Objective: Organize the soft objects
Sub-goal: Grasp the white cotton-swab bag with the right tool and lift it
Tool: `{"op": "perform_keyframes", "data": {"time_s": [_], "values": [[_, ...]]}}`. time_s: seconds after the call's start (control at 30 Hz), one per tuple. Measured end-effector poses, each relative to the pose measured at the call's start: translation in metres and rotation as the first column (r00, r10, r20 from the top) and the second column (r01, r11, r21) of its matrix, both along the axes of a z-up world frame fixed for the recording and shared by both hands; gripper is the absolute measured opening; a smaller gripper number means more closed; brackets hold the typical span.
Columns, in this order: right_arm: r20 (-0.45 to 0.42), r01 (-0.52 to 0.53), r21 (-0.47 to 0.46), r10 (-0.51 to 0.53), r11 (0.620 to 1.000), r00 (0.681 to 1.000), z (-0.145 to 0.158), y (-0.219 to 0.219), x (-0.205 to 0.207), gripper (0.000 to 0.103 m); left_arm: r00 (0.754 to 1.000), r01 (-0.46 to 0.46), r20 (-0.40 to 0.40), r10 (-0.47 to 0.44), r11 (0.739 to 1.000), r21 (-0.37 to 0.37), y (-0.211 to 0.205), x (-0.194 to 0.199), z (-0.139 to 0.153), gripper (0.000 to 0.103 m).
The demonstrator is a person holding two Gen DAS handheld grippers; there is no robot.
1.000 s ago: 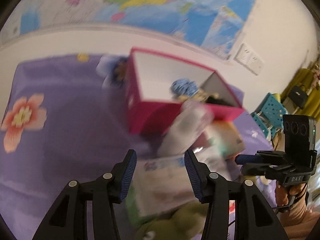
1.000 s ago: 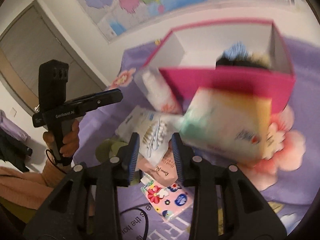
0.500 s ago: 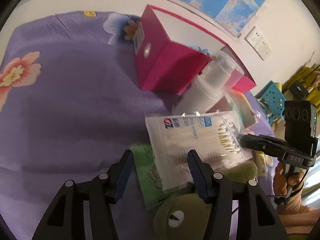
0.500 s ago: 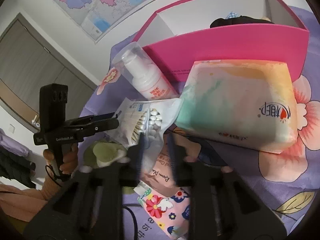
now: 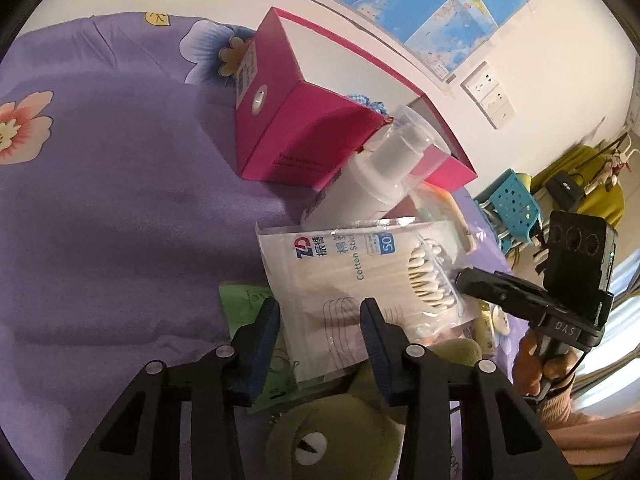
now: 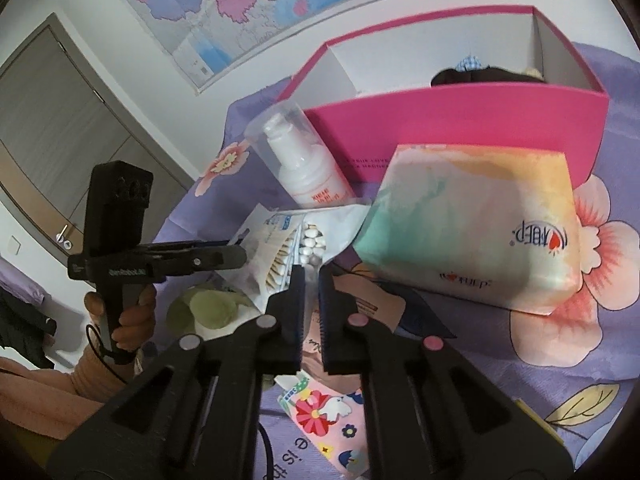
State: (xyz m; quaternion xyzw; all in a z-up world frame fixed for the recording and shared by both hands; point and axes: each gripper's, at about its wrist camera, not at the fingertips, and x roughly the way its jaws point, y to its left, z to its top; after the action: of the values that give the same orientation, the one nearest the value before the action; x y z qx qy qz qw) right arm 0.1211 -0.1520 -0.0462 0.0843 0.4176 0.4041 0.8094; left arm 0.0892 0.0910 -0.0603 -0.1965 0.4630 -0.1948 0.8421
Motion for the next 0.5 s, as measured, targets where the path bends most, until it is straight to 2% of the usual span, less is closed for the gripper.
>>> {"op": "perform_keyframes", "data": {"time_s": [0.27,0.5], "values": [[0.051,-0.008,0.027,0.007,1.000,0.999,0.021,-0.004,-0.007,0.008,0.995,-0.003,0.098,0.001,1.000,0.017,-0.006,-0.016,0.034,0.039],[0.142,-0.033,0.069,0.022,0.997,0.990,0.061,-0.007,-0.018,0.008,0.974,-0.018,0.224,0.008,0.999,0.042,-0.009,-0.030,0.085,0.039]]}}
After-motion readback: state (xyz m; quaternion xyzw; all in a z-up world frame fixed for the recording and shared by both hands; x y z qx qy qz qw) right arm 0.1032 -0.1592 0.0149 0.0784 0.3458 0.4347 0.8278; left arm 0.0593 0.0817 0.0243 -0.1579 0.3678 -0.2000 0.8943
